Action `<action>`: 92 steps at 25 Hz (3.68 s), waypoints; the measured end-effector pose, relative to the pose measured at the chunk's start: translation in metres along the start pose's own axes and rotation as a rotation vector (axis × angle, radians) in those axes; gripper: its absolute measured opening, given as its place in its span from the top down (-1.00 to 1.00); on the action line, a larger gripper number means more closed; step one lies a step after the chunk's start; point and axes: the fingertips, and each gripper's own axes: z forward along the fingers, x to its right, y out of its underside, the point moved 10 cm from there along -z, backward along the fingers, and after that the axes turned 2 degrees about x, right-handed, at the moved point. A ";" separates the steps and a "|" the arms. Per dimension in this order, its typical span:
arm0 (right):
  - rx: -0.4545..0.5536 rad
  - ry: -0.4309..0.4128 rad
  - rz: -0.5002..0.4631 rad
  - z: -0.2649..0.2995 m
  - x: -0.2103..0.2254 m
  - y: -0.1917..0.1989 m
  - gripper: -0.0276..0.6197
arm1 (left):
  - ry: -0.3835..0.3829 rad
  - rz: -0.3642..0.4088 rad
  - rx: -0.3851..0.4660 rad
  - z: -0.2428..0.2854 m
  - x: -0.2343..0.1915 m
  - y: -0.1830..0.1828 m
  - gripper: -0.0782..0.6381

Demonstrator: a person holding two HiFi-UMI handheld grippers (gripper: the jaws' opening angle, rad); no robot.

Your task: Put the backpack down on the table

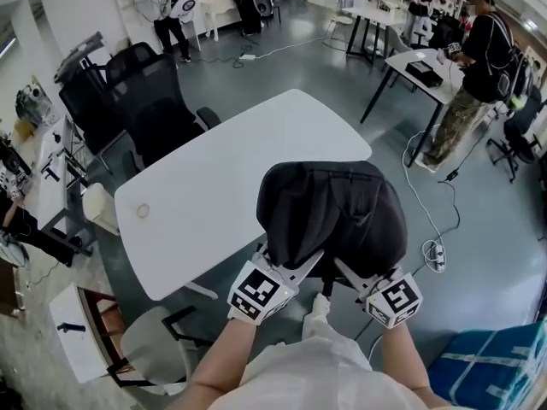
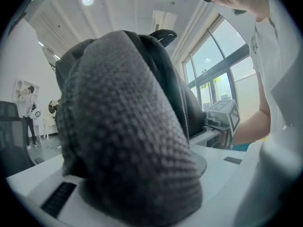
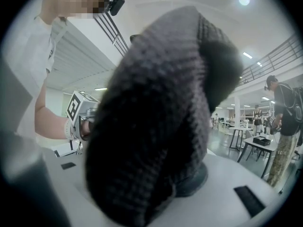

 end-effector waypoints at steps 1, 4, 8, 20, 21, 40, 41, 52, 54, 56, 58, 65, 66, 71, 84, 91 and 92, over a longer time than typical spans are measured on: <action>0.003 -0.001 -0.001 0.003 0.010 0.000 0.24 | -0.003 0.001 -0.001 0.009 -0.005 -0.001 0.39; 0.006 -0.007 -0.003 0.014 0.042 -0.001 0.24 | -0.011 -0.001 0.000 0.036 -0.022 -0.008 0.39; 0.006 -0.012 -0.006 0.028 0.088 -0.011 0.24 | -0.020 -0.005 -0.001 0.075 -0.046 -0.025 0.39; 0.049 -0.068 -0.044 0.049 0.189 -0.026 0.24 | -0.083 0.038 0.022 0.156 -0.080 -0.053 0.39; 0.053 -0.073 -0.049 0.051 0.193 -0.027 0.24 | -0.090 0.041 0.027 0.158 -0.083 -0.055 0.39; 0.054 -0.125 -0.095 0.165 0.246 -0.056 0.24 | -0.136 0.033 0.049 0.176 -0.200 -0.065 0.39; 0.058 -0.126 -0.100 0.176 0.250 -0.060 0.24 | -0.138 0.035 0.053 0.176 -0.211 -0.068 0.39; 0.096 -0.149 -0.144 0.280 0.271 -0.089 0.24 | -0.169 0.070 0.080 0.167 -0.314 -0.081 0.39; 0.103 -0.158 -0.158 0.294 0.274 -0.093 0.24 | -0.180 0.076 0.089 0.165 -0.328 -0.082 0.39; 0.112 -0.165 -0.169 0.308 0.276 -0.096 0.24 | -0.193 0.082 0.095 0.163 -0.340 -0.083 0.39; 0.116 -0.171 -0.171 0.321 0.278 -0.098 0.24 | -0.205 0.085 0.095 0.161 -0.352 -0.083 0.39; 0.108 -0.224 -0.186 0.358 0.285 -0.094 0.24 | -0.271 0.054 0.094 0.158 -0.378 -0.071 0.39; 0.107 -0.235 -0.183 0.365 0.287 -0.091 0.24 | -0.280 0.047 0.090 0.159 -0.382 -0.067 0.39; 0.088 -0.287 -0.151 0.394 0.299 -0.069 0.24 | -0.318 0.016 0.064 0.165 -0.402 -0.044 0.39; 0.014 -0.402 -0.079 0.473 0.324 0.000 0.24 | -0.430 -0.096 0.005 0.184 -0.454 0.032 0.39; -0.033 -0.427 -0.053 0.519 0.323 0.033 0.23 | -0.476 -0.153 -0.027 0.182 -0.487 0.072 0.38; -0.041 -0.431 -0.052 0.525 0.323 0.037 0.23 | -0.480 -0.161 -0.029 0.181 -0.491 0.077 0.38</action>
